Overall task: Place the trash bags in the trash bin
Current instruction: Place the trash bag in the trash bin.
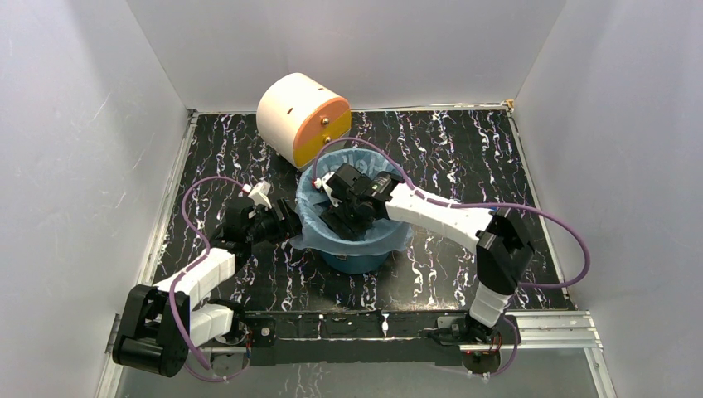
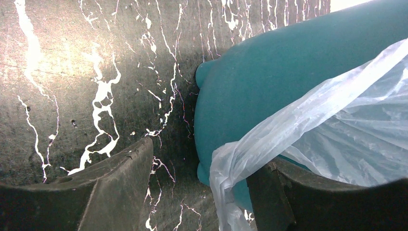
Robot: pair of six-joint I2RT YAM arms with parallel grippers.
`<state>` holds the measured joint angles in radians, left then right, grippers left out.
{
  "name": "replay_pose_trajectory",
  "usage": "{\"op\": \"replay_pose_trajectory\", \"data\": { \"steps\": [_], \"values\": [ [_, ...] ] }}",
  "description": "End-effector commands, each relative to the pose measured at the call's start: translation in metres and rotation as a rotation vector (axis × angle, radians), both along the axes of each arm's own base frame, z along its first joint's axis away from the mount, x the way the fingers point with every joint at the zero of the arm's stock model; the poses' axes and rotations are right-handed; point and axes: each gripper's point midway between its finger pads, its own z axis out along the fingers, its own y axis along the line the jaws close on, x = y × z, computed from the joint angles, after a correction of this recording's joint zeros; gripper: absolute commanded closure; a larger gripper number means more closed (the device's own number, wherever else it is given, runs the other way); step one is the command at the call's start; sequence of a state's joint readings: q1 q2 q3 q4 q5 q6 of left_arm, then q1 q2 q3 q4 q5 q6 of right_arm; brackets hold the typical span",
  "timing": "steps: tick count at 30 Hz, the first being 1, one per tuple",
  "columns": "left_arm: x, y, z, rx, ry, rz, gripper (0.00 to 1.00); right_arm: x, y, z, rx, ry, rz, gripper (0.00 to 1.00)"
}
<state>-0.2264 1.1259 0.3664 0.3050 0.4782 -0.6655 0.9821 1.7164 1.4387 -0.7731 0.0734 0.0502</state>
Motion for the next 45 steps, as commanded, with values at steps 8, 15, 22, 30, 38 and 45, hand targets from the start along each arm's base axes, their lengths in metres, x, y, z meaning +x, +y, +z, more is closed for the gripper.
{"op": "replay_pose_trajectory", "data": {
  "steps": [8, 15, 22, 30, 38, 45],
  "values": [
    [0.000, 0.001, -0.007, -0.003, -0.016, 0.023, 0.40, 0.012, 0.016, 0.038, 0.111, -0.068, -0.060, 0.10],
    [-0.001, 0.000, -0.015, -0.003, -0.014, 0.003, 0.43, 0.006, 0.015, 0.084, 0.256, -0.118, -0.083, 0.10],
    [0.002, -0.002, -0.021, 0.001, -0.002, -0.008, 0.44, -0.020, 0.012, 0.076, 0.257, 0.009, -0.051, 0.14],
    [0.000, -0.001, -0.026, 0.014, 0.015, -0.015, 0.44, -0.018, 0.013, 0.025, 0.131, 0.085, -0.067, 0.23],
    [0.010, -0.002, -0.007, 0.007, -0.023, -0.004, 0.43, -0.018, 0.017, -0.026, 0.071, 0.137, -0.078, 0.31],
    [0.010, -0.003, 0.000, 0.009, -0.033, -0.010, 0.43, -0.016, 0.015, -0.059, -0.004, 0.170, -0.119, 0.22]
  ]
}}
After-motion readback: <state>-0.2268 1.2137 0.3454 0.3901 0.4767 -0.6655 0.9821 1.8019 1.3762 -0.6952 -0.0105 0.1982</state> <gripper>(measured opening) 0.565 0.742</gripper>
